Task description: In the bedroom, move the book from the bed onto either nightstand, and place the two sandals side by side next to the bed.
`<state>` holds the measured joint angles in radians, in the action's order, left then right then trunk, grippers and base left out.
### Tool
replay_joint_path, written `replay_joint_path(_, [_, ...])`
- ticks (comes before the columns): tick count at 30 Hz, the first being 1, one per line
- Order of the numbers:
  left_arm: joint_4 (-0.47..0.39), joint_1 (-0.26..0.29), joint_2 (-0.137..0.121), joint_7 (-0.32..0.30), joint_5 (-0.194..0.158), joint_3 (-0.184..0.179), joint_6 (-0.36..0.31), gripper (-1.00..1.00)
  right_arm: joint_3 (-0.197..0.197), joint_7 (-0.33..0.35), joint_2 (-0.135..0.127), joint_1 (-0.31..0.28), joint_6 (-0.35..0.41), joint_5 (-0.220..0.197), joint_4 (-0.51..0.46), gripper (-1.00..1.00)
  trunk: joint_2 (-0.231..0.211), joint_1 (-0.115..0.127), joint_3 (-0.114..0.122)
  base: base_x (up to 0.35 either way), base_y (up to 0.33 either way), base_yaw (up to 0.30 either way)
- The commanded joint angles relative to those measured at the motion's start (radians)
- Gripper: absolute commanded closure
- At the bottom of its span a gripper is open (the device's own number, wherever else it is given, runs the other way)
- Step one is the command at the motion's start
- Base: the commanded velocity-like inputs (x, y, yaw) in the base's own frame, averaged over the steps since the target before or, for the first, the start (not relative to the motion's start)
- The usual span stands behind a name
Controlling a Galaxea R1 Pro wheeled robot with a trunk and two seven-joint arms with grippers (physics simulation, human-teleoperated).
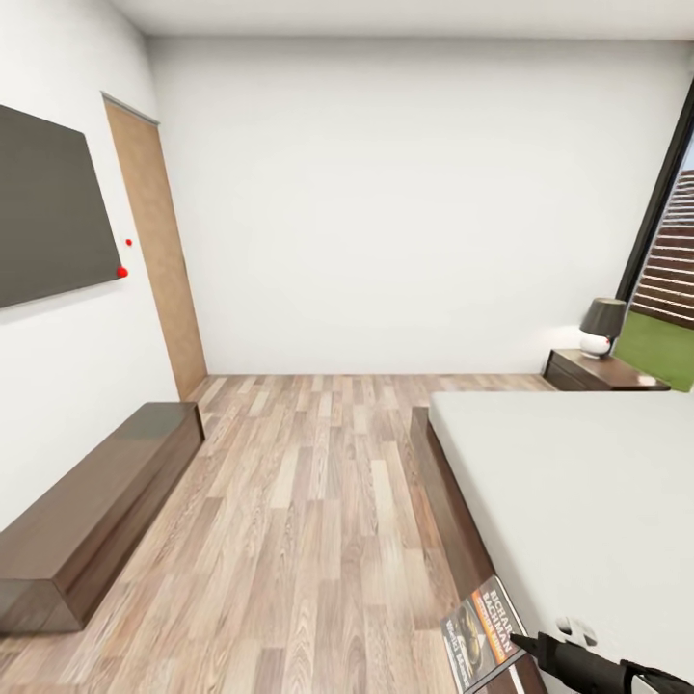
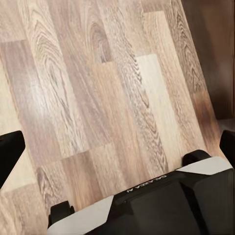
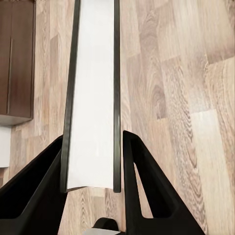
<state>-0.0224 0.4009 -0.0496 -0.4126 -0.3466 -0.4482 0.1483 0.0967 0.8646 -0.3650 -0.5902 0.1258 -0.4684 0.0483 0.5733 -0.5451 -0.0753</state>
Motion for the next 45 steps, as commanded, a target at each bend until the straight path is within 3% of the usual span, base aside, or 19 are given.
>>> replay_joint_path(1, [0.001, 0.001, 0.001, -0.003, -0.007, -0.008, 0.004, -1.00, 0.003, 0.005, 0.000, -0.002, 0.006, -0.012, 0.002, 1.00, 0.002, -0.001, -0.002, 0.191, 0.000, 0.000])
replay_joint_path(16, [0.001, 0.001, 0.006, -0.003, -0.003, -0.007, 0.006, -1.00, 0.004, 0.003, 0.000, -0.002, 0.006, -0.012, 0.001, 1.00, 0.002, -0.001, -0.002, 0.196, 0.000, 0.000])
replay_joint_path(45, [0.001, 0.001, 0.007, -0.003, -0.006, -0.007, 0.008, -1.00, 0.003, 0.002, 0.000, -0.002, 0.006, -0.012, 0.002, 1.00, 0.002, -0.001, -0.002, 0.325, 0.000, 0.000])
